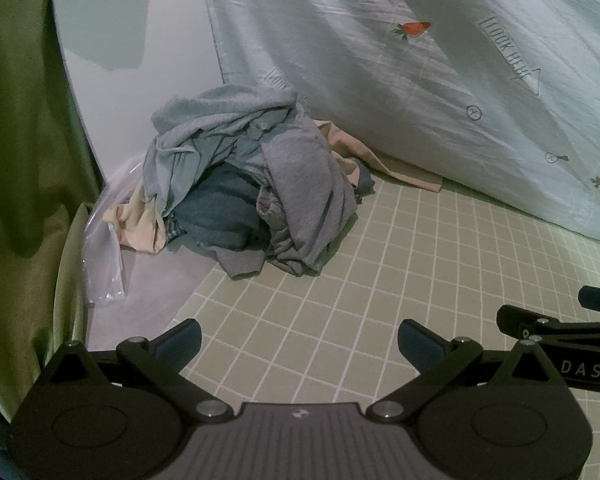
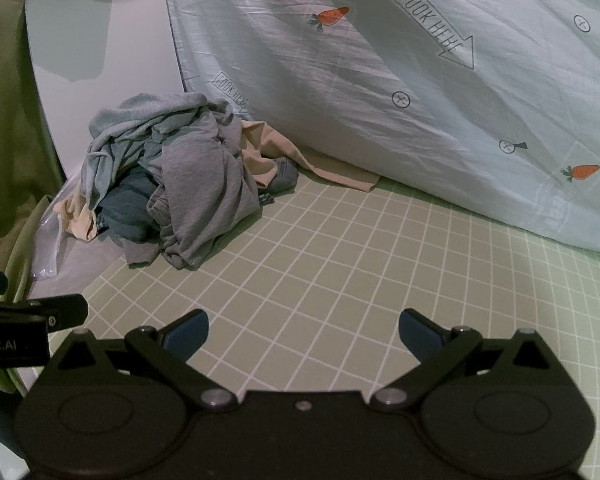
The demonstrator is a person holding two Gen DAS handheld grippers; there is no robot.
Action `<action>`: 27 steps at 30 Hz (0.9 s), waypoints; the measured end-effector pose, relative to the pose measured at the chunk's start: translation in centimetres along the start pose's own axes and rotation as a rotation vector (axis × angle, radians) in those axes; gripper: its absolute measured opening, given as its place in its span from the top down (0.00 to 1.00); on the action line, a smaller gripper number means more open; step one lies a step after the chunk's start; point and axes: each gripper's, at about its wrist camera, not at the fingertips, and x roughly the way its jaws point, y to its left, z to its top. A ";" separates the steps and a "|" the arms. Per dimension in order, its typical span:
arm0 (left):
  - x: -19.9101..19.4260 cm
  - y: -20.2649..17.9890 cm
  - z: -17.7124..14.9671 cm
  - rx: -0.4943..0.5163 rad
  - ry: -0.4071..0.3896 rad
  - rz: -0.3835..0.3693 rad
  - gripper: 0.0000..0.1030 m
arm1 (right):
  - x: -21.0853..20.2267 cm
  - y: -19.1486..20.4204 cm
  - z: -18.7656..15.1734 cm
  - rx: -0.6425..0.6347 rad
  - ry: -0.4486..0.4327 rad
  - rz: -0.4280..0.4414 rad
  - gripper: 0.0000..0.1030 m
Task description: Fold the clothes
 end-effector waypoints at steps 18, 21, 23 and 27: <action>2.8 1.4 3.2 -0.019 -0.011 0.003 0.00 | 3.0 0.1 3.0 -0.020 -0.028 0.022 0.00; 3.9 2.5 5.1 -0.034 -0.023 0.010 0.00 | 4.3 0.8 4.7 -0.050 -0.050 0.025 0.00; 4.7 3.5 6.6 -0.049 -0.036 0.020 0.00 | 5.4 1.5 6.2 -0.069 -0.060 0.034 0.00; 7.0 6.0 10.5 -0.081 -0.063 0.055 0.00 | 8.1 3.0 9.5 -0.087 -0.078 0.070 0.00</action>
